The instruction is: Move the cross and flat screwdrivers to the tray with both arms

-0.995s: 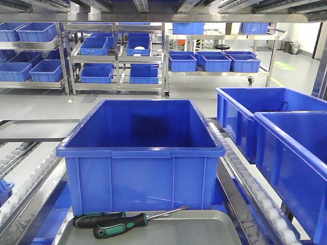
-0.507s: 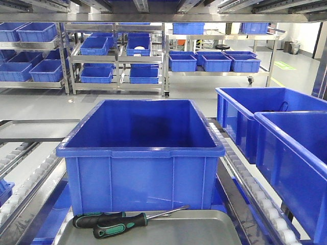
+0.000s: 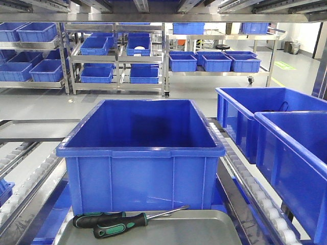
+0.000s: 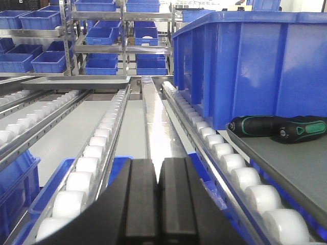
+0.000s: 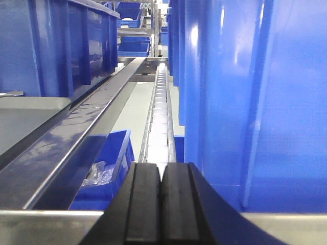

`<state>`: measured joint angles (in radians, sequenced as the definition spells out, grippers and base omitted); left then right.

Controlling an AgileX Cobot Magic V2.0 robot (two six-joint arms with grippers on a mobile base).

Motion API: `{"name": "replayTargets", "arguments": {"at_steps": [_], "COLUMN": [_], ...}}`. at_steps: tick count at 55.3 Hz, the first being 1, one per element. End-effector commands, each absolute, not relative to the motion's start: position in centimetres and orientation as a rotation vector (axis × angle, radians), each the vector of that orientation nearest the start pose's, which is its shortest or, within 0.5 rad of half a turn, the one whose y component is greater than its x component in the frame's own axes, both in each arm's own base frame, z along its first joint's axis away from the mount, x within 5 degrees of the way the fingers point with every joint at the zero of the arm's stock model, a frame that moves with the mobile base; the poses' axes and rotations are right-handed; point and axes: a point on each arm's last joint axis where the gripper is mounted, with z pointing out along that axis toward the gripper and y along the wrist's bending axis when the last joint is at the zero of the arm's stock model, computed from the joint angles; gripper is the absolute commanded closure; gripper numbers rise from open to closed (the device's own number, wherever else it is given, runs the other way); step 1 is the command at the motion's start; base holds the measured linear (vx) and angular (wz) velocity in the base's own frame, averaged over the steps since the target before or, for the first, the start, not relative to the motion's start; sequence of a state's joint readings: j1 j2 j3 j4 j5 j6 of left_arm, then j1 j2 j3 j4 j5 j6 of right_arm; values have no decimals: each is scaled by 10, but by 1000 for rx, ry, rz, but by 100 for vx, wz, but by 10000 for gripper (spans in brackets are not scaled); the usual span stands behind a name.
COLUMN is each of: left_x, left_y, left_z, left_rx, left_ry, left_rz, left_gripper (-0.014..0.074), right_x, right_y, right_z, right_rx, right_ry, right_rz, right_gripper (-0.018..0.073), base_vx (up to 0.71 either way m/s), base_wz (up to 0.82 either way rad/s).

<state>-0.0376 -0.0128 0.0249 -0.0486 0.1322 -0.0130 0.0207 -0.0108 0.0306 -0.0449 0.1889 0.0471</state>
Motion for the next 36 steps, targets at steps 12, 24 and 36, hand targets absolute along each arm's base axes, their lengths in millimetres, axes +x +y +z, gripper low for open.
{"name": "replayTargets", "arguments": {"at_steps": [12, 24, 36], "left_x": [54, 54, 54], "left_y": [-2, -2, -2], "left_z": [210, 210, 210], "left_rx": [-30, -30, -30], "left_ry": [1511, 1511, 1511], "left_rz": [-99, -99, -99], "left_gripper": [602, 602, 602], "right_x": [57, 57, 57], "right_y": [1, 1, 1], "right_z": [192, 192, 192], "right_rx": [-19, -19, -19], "right_ry": [1604, 1607, 1607], "right_rz": [2, 2, 2], "right_gripper": [567, 567, 567], "base_vx": [0, 0, 0], "base_wz": [0, 0, 0]}}
